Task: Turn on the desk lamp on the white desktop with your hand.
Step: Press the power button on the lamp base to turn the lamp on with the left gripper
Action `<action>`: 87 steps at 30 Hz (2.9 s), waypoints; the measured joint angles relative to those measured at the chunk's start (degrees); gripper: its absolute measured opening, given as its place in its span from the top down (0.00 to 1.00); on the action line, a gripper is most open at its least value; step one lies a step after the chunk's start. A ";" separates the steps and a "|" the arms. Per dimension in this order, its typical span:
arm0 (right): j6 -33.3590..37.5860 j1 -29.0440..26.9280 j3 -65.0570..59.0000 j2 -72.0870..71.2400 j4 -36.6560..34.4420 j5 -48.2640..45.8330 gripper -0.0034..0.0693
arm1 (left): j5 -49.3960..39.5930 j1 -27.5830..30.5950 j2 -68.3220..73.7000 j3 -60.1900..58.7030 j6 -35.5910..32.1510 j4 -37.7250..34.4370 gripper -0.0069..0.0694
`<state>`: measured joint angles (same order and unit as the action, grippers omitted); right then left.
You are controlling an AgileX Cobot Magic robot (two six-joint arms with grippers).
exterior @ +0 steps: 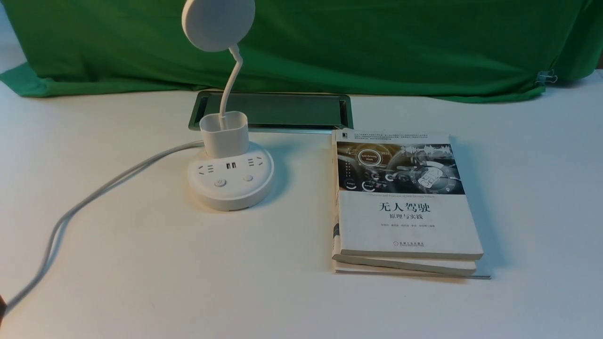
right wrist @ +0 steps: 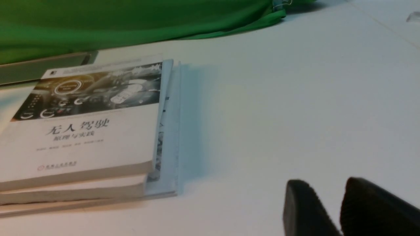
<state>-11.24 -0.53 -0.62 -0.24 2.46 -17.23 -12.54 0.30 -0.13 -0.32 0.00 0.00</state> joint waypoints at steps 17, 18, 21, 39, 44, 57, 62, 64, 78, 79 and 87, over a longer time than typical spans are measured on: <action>0.00 0.00 0.00 0.00 0.00 0.00 0.63 | 53.61 0.00 -0.06 0.00 0.00 4.84 0.88; 0.00 0.00 0.00 0.00 0.00 0.00 0.63 | 56.96 0.00 -0.06 0.00 1.41 5.16 0.88; 0.00 0.00 0.00 0.00 0.00 0.00 0.63 | 64.67 0.00 -0.12 0.00 6.40 4.11 0.88; 0.00 0.00 0.00 0.00 0.05 0.00 0.63 | -16.73 0.00 37.60 34.97 19.87 3.28 0.88; 0.00 0.00 0.00 0.00 0.05 0.00 0.63 | -16.84 0.00 53.67 34.97 -0.33 -25.11 0.88; 0.00 0.00 0.00 0.00 0.05 0.05 0.63 | -24.47 -17.24 83.90 52.13 -21.57 -37.18 0.91; 0.00 0.00 0.00 0.00 0.05 0.05 0.63 | -19.96 -23.23 93.97 64.48 -6.61 -17.99 0.91; 0.00 0.00 0.00 0.00 0.05 0.05 0.63 | -18.55 -23.44 96.67 67.45 -4.08 -14.89 0.91; 0.00 0.00 0.00 0.00 0.05 0.05 0.63 | -17.10 -23.48 114.32 81.63 0.39 -2.15 0.91; 0.00 0.00 0.00 0.00 0.05 0.05 0.63 | -17.06 -23.48 114.43 81.67 0.91 -1.62 0.91; 0.00 0.00 0.00 0.00 0.05 0.00 0.63 | -17.20 -23.55 115.68 81.82 3.20 -1.01 0.91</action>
<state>-11.24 -0.53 -0.62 -0.24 2.50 -17.23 -29.74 -23.25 115.55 81.50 3.21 -1.02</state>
